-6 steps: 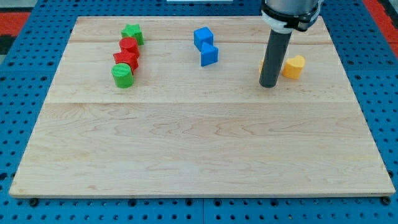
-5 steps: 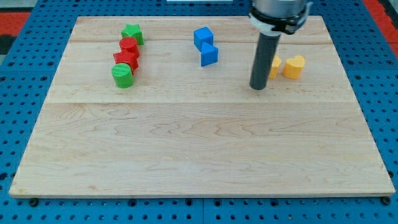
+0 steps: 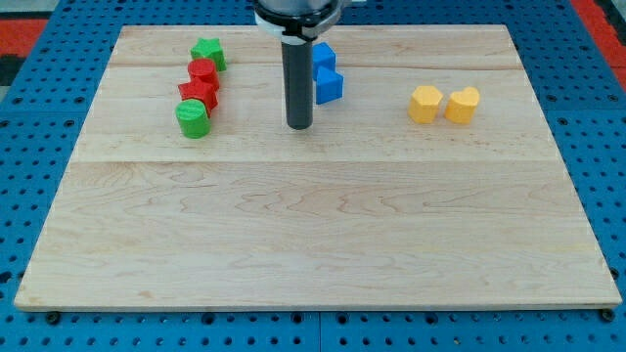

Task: Place the blue triangle to the left of the yellow hexagon

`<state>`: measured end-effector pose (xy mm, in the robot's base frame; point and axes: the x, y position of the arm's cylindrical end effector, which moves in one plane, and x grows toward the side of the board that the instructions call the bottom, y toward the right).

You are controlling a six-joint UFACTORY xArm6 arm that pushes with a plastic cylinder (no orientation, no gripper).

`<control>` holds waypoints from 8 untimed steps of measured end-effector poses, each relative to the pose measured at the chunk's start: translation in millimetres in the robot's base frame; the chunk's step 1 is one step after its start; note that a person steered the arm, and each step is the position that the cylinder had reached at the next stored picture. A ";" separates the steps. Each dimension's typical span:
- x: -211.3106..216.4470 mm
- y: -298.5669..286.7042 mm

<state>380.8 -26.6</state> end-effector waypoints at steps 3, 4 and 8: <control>-34.0 -14.2; -48.5 -6.1; -80.3 62.2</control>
<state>300.5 35.6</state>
